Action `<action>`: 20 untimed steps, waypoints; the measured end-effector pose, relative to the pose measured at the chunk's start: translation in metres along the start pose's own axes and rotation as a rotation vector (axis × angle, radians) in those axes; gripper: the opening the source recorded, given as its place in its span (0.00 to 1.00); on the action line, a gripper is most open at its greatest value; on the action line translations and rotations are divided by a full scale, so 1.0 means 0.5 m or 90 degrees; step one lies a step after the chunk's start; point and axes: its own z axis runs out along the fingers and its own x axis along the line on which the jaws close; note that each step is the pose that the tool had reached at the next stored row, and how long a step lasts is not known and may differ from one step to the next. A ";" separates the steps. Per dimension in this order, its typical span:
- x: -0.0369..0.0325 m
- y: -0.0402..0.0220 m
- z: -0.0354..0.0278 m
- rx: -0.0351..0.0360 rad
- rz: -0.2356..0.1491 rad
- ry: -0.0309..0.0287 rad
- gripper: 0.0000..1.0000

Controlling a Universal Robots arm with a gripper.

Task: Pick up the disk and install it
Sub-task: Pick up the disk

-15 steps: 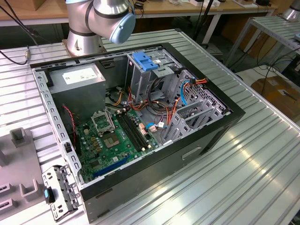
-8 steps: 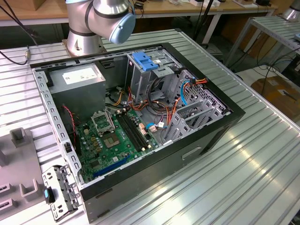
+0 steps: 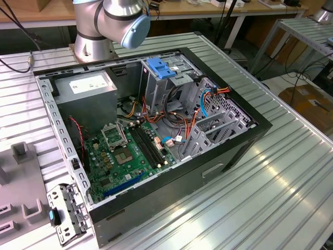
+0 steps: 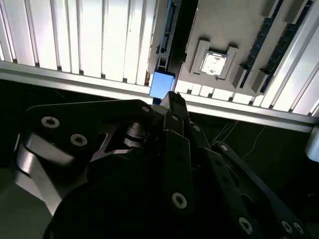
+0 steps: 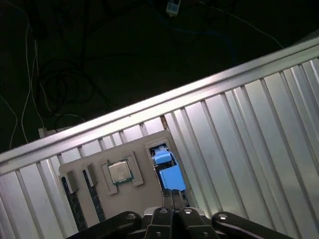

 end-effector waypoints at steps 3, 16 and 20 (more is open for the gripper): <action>0.000 0.000 0.002 -0.0002 -0.036 0.0009 0.11; 0.000 0.000 0.002 -0.0002 -0.045 0.0010 0.11; 0.000 0.000 0.002 -0.0004 -0.089 0.0020 0.11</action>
